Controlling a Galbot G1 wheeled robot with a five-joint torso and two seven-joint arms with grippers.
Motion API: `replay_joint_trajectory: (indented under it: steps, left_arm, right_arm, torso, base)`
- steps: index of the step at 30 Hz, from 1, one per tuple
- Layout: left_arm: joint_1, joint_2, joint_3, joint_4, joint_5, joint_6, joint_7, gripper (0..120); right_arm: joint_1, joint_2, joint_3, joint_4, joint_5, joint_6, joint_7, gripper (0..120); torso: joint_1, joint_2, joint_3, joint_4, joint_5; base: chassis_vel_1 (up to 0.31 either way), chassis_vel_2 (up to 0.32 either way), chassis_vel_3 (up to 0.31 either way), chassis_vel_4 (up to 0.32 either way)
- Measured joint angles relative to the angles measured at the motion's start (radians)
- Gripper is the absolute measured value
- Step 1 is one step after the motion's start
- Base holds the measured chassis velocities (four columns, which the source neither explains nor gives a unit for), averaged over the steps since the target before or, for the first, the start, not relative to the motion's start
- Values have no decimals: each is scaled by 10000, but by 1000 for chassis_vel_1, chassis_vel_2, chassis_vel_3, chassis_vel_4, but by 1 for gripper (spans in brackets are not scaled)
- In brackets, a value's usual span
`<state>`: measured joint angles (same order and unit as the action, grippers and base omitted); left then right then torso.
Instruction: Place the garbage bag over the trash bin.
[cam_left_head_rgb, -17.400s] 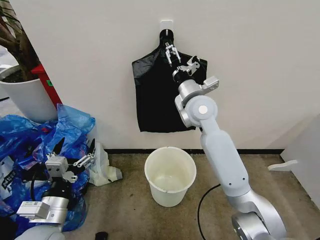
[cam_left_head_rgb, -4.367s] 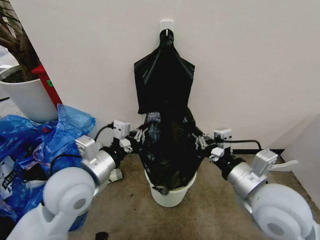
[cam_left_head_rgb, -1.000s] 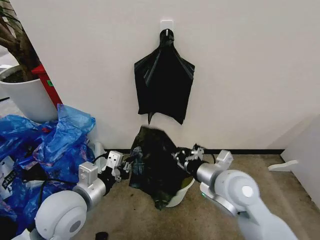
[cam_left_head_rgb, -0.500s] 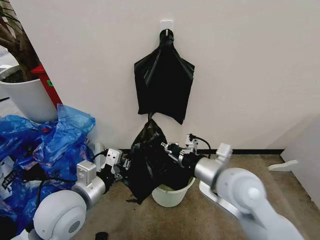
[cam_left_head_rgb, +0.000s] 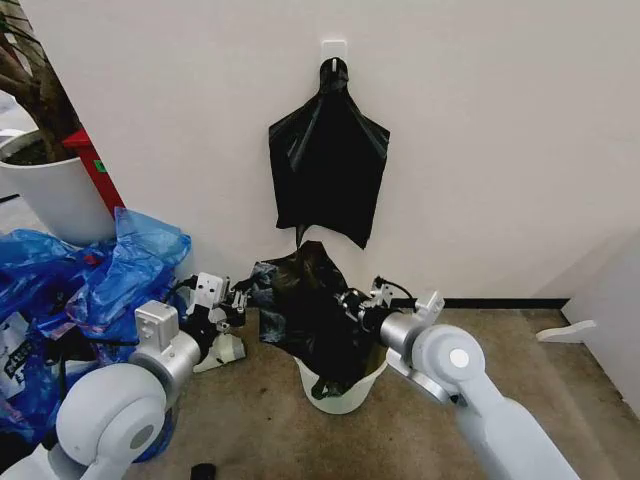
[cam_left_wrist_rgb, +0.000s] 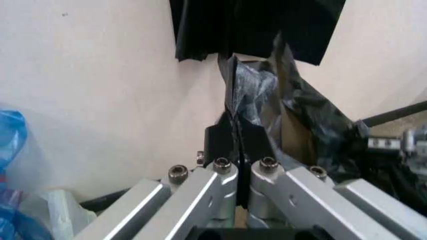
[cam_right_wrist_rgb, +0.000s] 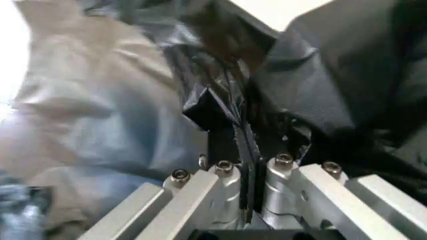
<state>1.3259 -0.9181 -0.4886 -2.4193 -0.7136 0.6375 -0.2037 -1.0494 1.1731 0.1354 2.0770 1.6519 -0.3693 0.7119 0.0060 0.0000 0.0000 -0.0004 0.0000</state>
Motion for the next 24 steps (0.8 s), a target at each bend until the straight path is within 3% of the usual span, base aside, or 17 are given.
replay_joint_trajectory:
  steps: [18,24]
  left_arm:
    - [-402,122,87,55,-68,263,67,0]
    - [-97,-38,376,651,203,263,435,0]
  right_arm:
    - [-321,81,-73,-877,-867,-33,859,0]
    - [-430,-88,23,-489,-896,-11,1283,0]
  torso:
    - [0,0,0,1,0]
    - [0,0,0,1,-1]
  base:
    - [0,0,0,0]
    - [0,0,0,0]
